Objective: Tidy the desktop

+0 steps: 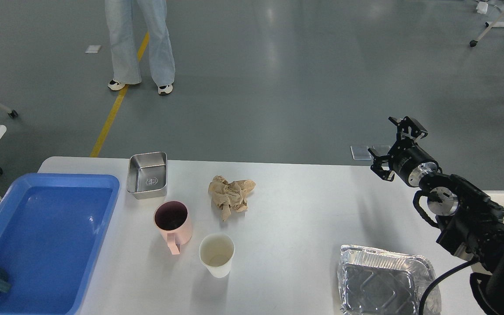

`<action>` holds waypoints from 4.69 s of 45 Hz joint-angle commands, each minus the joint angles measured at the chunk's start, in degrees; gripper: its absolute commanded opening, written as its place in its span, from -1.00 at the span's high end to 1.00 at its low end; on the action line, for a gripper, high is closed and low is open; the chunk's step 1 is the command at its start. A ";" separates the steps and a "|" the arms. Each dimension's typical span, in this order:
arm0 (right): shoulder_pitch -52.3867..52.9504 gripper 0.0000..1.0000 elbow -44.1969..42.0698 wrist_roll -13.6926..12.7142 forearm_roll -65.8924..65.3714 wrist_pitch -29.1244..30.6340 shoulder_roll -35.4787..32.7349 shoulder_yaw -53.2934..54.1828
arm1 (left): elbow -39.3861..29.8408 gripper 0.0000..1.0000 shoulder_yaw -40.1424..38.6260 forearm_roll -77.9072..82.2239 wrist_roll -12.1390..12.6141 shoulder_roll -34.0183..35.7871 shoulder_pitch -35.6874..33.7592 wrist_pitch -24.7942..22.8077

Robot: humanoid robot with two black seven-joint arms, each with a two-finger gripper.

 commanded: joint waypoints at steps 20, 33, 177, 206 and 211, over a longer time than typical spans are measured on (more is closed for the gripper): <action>0.17 -1.00 -0.02 0.09 0.00 -0.01 0.01 -1.05 | 0.10 -0.95 -4.80 -23.82 2.85 -4.98 -9.05 1.42; 0.35 -1.00 -0.02 0.00 0.09 -0.09 0.19 -1.05 | 0.01 -0.95 -2.61 -23.39 1.71 -4.19 -8.53 -2.01; -0.18 -1.00 -0.11 -0.09 -0.26 -0.18 0.72 -1.14 | 4.93 -0.93 5.31 -47.73 -24.31 15.94 -32.87 -2.53; -0.62 -1.00 -0.46 -0.09 -0.35 -0.88 2.56 -3.60 | 20.64 -0.92 6.71 -40.54 -22.90 -7.76 -35.67 -2.00; -0.53 -1.00 -0.64 0.00 -0.35 -0.88 3.09 -3.60 | 24.52 -0.92 12.41 -38.68 -22.90 -11.65 -42.09 -2.27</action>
